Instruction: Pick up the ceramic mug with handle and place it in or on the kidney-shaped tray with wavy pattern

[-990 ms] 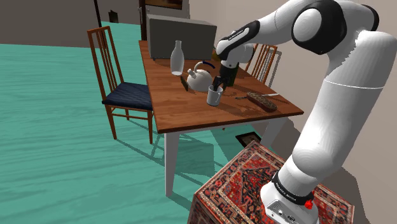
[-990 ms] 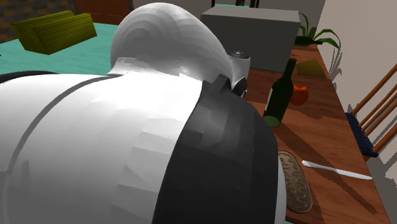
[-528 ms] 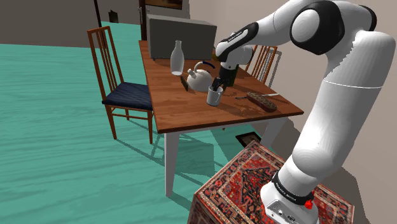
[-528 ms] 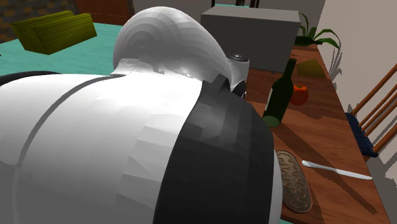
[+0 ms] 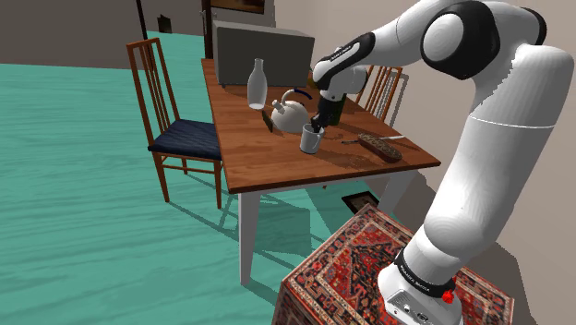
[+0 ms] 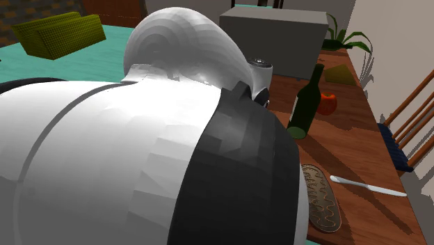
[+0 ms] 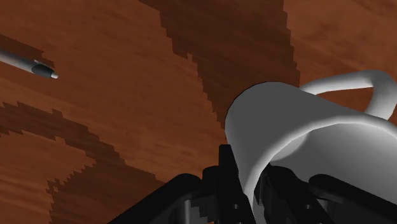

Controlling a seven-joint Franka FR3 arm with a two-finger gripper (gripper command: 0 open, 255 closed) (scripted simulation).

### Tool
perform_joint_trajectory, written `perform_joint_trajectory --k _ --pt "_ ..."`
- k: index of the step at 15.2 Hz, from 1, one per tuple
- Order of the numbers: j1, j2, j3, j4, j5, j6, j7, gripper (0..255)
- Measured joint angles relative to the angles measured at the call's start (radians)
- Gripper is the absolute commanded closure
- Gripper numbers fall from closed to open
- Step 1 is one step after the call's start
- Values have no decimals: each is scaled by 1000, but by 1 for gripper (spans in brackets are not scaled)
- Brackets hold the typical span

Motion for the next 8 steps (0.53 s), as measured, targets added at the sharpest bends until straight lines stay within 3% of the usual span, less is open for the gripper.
perform_joint_trajectory --k 8 --pt "3 -24 -4 24 -15 -45 13 255"
